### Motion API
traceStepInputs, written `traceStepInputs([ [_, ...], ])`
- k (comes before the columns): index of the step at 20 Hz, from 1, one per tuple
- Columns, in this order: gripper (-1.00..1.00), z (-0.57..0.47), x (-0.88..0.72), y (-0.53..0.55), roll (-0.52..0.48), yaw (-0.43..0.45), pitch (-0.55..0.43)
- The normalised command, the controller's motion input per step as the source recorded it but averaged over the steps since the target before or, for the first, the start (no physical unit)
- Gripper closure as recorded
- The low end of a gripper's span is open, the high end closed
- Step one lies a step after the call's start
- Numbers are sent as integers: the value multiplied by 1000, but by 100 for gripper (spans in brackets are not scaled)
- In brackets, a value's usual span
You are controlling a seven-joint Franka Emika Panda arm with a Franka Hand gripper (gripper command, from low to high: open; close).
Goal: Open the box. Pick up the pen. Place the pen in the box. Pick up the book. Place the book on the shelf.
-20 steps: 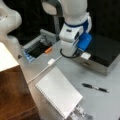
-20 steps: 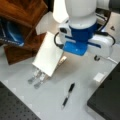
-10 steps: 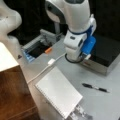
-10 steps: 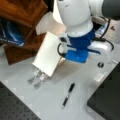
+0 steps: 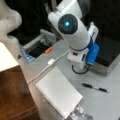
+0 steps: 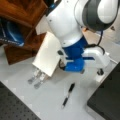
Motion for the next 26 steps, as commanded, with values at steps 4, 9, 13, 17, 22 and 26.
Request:
traceStepInputs([
  [4, -100, -358, -186, -43, 341, -105, -54],
  [9, -100, -199, -312, 123, 260, -127, -9],
  [13, -100, -101, -291, 114, 278, -149, -13],
  [17, -100, -90, -254, 38, 285, -151, -61],
  [22, -100, -62, -236, -9, 263, -148, -87],
  [26, -100, 3, -140, 86, 246, -178, -81],
])
